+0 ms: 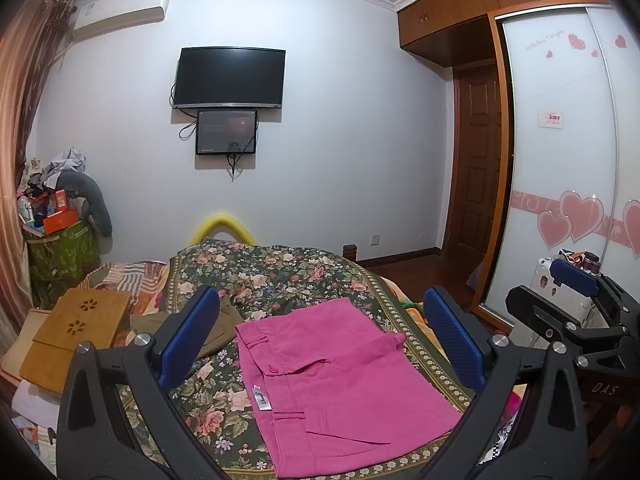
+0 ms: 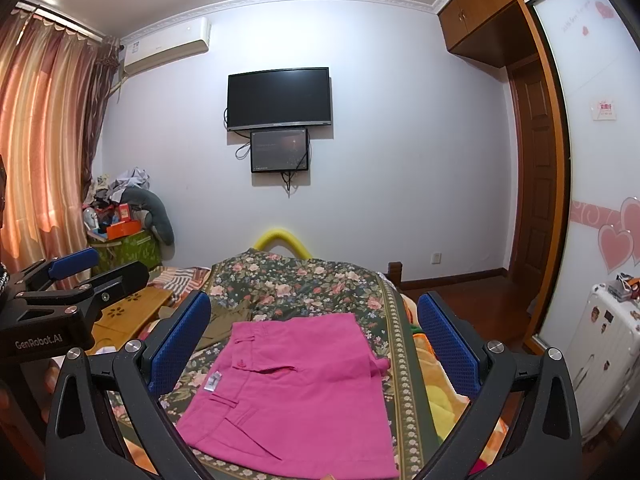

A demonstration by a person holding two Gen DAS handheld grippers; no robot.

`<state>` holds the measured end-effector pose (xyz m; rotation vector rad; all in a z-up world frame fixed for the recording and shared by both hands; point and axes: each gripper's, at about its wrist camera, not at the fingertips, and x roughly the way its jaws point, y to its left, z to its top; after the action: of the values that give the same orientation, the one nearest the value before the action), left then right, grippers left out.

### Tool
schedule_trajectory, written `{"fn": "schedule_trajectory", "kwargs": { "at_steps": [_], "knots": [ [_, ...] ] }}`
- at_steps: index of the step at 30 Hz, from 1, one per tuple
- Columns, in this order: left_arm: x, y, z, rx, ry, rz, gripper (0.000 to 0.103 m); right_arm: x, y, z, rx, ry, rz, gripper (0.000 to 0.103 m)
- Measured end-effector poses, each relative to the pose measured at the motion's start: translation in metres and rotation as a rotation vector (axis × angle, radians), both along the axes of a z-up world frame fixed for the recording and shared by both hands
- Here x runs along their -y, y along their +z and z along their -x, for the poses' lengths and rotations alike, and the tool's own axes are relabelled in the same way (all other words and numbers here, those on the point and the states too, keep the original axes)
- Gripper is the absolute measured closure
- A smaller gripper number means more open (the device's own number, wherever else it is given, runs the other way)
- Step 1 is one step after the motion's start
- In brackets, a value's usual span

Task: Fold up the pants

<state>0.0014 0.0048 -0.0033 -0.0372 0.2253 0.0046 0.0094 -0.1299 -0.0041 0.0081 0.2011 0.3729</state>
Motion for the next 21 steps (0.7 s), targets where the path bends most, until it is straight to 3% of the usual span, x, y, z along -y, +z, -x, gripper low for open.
{"fn": "schedule_trajectory", "kwargs": {
  "at_steps": [21],
  "knots": [
    [-0.0003,-0.0071,-0.0058,-0.003,0.004,0.011,0.0,-0.0025,-0.0013,-0.0046,-0.018,0.003,0.0,0.0]
  ]
}}
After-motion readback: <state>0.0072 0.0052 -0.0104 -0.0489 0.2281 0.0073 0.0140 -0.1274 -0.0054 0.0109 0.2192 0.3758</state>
